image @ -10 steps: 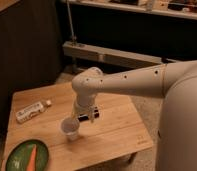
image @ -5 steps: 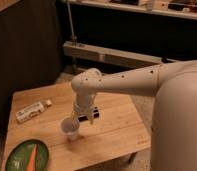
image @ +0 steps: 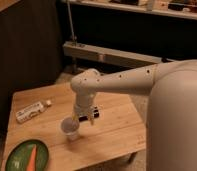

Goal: Pick up the ceramic cup

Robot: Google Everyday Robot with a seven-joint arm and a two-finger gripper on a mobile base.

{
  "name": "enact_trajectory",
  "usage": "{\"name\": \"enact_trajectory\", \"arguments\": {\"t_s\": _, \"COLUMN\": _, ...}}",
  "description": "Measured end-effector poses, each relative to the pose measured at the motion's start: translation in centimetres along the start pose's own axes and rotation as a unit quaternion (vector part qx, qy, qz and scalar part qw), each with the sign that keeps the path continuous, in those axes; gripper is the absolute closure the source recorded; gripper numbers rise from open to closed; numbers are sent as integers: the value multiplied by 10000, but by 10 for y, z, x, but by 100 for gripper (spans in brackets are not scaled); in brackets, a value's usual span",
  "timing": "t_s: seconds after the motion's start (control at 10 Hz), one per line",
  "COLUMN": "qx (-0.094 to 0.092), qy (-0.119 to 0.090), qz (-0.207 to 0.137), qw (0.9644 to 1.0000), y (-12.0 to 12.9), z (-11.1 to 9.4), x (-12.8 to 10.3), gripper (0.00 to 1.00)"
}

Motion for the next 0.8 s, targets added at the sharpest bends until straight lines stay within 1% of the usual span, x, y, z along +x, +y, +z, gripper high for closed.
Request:
{"name": "enact_trajectory", "arguments": {"t_s": 0.1, "qx": 24, "qy": 72, "qz": 4, "qw": 10000, "y": 3, "z": 3, "x": 0, "gripper": 35}}
{"name": "enact_trajectory", "arguments": {"t_s": 0.3, "qx": 99, "qy": 224, "qz": 60, "qw": 9997, "y": -1, "z": 8, "x": -1, "gripper": 35}}
{"name": "enact_trajectory", "arguments": {"t_s": 0.4, "qx": 153, "qy": 385, "qz": -8, "qw": 9991, "y": 2, "z": 13, "x": -2, "gripper": 40}}
{"name": "enact_trajectory", "arguments": {"t_s": 0.5, "qx": 189, "qy": 526, "qz": -100, "qw": 9984, "y": 6, "z": 16, "x": -2, "gripper": 49}}
{"name": "enact_trajectory", "arguments": {"t_s": 0.6, "qx": 219, "qy": 613, "qz": -150, "qw": 9978, "y": 7, "z": 18, "x": -3, "gripper": 57}}
{"name": "enact_trajectory", "arguments": {"t_s": 0.8, "qx": 245, "qy": 708, "qz": -194, "qw": 9970, "y": 9, "z": 20, "x": -3, "gripper": 78}}
